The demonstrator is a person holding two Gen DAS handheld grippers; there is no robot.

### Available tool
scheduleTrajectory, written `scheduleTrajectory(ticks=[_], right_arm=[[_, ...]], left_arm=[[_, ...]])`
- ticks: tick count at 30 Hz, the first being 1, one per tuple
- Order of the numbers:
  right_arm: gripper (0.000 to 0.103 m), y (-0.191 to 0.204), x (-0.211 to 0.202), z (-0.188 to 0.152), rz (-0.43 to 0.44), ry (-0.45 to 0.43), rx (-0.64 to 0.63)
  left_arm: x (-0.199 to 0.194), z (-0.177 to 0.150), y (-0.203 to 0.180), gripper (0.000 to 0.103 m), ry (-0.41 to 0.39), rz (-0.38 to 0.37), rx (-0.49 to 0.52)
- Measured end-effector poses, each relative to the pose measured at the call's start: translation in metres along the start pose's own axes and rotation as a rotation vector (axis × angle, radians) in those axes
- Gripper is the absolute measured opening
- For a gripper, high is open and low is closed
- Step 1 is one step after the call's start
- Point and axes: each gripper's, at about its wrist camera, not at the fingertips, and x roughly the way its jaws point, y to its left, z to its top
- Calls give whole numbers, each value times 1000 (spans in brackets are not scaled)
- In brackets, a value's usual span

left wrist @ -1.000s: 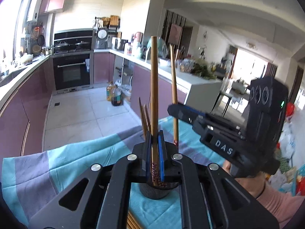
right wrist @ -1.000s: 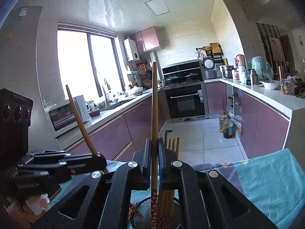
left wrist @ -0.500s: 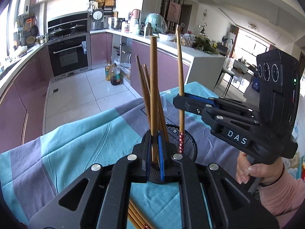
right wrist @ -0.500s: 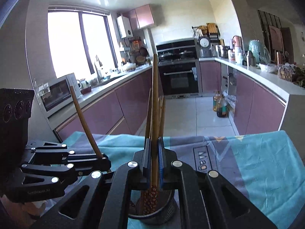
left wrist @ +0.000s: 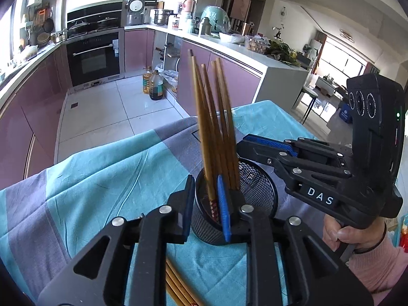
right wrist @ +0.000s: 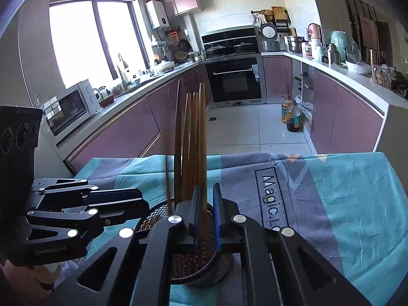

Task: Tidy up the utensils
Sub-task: 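Withdraw both tools from the cup back over the remaining chopsticks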

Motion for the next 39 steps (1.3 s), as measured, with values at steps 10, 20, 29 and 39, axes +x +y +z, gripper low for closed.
scheduleTrajectory(ticks=[10,20,29,39], right_arm=[[26,15,-22,-4,31,-58,-32],[42,61,-57,-36,142,-107,-147],[45,84,-36,-67,187,5,-174],[45,94,9,-103,192,175,-139]], left_arm=[[-30,-25,19,33,-98,68,-61],[-69,-65,30,46,-164,205,-48],[-59,-106,45,46,-84,239,-79],[-37,-137,50,46,0,250,-103]])
